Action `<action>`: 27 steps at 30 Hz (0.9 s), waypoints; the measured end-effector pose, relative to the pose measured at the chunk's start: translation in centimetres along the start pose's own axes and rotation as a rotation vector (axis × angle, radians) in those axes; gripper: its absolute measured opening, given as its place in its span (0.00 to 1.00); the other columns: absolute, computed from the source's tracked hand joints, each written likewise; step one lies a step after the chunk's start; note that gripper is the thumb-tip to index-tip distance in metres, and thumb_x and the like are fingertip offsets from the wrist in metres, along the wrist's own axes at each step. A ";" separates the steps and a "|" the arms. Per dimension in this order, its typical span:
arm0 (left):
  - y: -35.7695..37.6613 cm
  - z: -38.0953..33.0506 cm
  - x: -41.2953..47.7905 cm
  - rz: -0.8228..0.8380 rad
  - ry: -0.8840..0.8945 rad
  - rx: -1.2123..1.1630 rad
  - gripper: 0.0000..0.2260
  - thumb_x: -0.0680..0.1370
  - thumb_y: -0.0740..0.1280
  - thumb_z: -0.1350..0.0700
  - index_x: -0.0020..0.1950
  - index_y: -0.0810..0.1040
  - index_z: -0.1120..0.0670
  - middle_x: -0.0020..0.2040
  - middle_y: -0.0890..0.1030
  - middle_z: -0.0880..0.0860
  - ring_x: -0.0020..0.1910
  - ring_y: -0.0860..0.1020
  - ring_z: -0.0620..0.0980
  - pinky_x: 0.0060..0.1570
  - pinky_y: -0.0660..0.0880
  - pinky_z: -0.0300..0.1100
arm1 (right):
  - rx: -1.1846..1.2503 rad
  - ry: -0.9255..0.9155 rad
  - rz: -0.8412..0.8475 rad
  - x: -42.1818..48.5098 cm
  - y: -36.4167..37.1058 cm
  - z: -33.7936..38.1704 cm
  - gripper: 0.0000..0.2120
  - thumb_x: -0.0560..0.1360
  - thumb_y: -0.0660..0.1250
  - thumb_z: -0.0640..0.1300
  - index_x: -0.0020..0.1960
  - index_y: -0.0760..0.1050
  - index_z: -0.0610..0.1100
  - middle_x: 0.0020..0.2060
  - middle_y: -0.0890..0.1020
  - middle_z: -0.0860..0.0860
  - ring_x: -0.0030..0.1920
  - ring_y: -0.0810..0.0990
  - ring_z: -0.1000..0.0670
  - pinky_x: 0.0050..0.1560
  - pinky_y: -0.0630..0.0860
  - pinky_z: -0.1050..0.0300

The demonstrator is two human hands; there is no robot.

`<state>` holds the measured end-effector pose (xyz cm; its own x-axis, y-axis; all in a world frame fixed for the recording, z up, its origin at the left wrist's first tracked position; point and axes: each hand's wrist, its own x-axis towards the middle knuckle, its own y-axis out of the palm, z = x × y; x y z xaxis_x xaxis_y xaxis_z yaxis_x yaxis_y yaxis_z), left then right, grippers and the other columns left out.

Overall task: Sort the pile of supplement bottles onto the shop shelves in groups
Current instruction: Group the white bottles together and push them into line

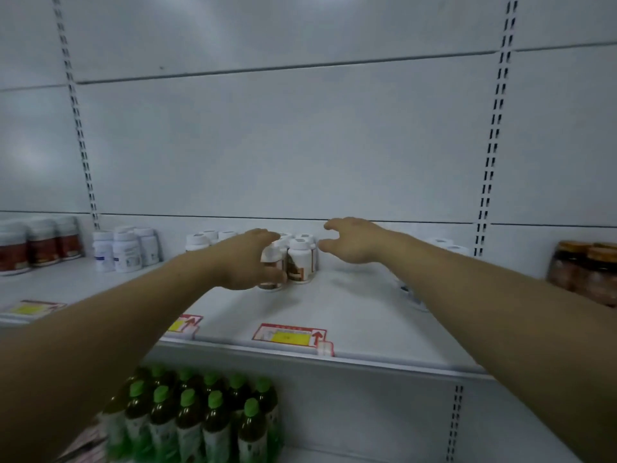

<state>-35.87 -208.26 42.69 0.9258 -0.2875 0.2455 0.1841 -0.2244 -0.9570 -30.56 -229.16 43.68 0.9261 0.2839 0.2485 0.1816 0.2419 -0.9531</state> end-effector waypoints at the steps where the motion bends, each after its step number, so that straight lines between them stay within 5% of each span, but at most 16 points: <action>1: 0.0 1.5 -0.2 -0.001 -0.017 -0.021 0.30 0.75 0.68 0.45 0.73 0.63 0.50 0.72 0.67 0.51 0.68 0.67 0.52 0.65 0.64 0.46 | -0.009 0.006 0.008 0.4 0.7 1.0 0.29 0.79 0.58 0.59 0.75 0.60 0.47 0.75 0.63 0.46 0.73 0.63 0.45 0.69 0.62 0.52; 5: 0.8 6.5 0.2 0.055 -0.093 -0.123 0.39 0.73 0.68 0.40 0.78 0.53 0.48 0.77 0.57 0.50 0.74 0.61 0.53 0.70 0.60 0.48 | 0.025 0.073 0.024 1.6 3.2 3.9 0.30 0.77 0.61 0.57 0.74 0.60 0.46 0.71 0.66 0.45 0.68 0.68 0.44 0.61 0.67 0.52; 13: 3.0 8.4 3.6 0.193 -0.139 -0.433 0.44 0.73 0.71 0.43 0.78 0.46 0.48 0.78 0.56 0.53 0.74 0.61 0.55 0.71 0.61 0.52 | 0.138 0.247 -0.008 1.6 5.2 5.6 0.34 0.77 0.65 0.54 0.77 0.53 0.48 0.72 0.64 0.44 0.67 0.68 0.42 0.64 0.68 0.49; 21: 4.6 9.0 6.9 0.296 -0.179 -0.664 0.49 0.71 0.75 0.51 0.78 0.41 0.45 0.78 0.54 0.51 0.75 0.59 0.54 0.70 0.60 0.51 | 0.244 0.256 -0.007 3.8 5.4 4.7 0.35 0.77 0.63 0.55 0.77 0.51 0.47 0.73 0.63 0.44 0.69 0.67 0.43 0.57 0.65 0.56; 27: 5.2 8.2 8.0 0.319 -0.011 -0.777 0.37 0.69 0.73 0.60 0.72 0.57 0.46 0.66 0.71 0.51 0.60 0.72 0.49 0.50 0.70 0.36 | 0.279 0.248 0.012 4.7 5.5 4.1 0.36 0.77 0.64 0.51 0.78 0.50 0.47 0.73 0.64 0.46 0.69 0.66 0.44 0.59 0.65 0.57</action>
<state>-24.79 -204.14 38.39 0.8990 -0.4373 -0.0240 -0.3627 -0.7126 -0.6005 -26.57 -222.70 40.35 0.9858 0.0631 0.1559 0.1051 0.4929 -0.8637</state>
